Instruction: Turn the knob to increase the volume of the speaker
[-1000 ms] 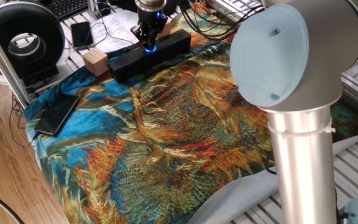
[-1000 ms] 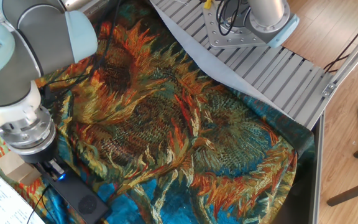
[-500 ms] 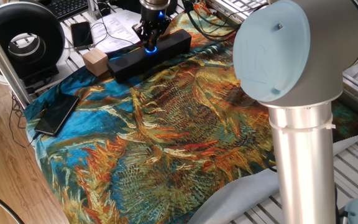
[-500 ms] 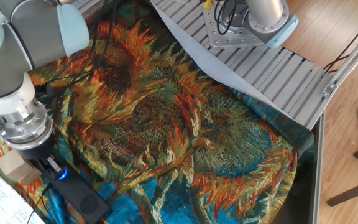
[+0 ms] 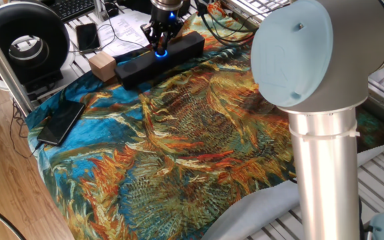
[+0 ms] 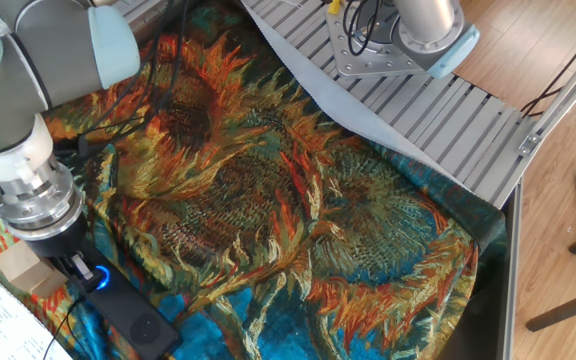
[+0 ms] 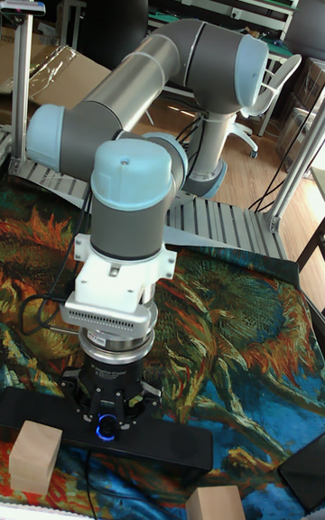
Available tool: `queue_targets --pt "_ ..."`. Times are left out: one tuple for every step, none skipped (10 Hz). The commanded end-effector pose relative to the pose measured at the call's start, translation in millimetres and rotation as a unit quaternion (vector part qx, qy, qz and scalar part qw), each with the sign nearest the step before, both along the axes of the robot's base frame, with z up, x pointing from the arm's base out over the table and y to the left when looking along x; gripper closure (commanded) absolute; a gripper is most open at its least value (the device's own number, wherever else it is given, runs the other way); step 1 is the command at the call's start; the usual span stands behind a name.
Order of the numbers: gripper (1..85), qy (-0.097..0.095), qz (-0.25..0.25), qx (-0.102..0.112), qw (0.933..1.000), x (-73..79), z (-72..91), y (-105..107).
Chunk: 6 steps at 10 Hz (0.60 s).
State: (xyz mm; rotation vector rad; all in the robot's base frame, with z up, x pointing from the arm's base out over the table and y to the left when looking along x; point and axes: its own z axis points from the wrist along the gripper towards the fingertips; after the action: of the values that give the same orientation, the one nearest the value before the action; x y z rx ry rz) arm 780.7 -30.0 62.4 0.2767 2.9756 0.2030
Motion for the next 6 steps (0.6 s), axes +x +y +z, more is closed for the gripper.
queue_targets --pt "52.7 0.027 0.006 0.003 0.9996 -13.4 -1.8 -0.3" --pt "51.7 0.038 0.023 -0.005 0.999 -18.6 -3.4 -2.2" --pt "50.7 0.04 0.034 -0.011 0.9985 -19.6 -3.8 -2.1" --pt "49.7 0.041 0.042 -0.016 0.9981 -18.6 -2.8 -0.5" --pt "49.0 0.042 0.045 -0.021 0.9979 -16.3 -1.2 1.9" --pt "49.0 0.044 0.056 -0.029 0.9971 -16.2 -1.8 -0.7"
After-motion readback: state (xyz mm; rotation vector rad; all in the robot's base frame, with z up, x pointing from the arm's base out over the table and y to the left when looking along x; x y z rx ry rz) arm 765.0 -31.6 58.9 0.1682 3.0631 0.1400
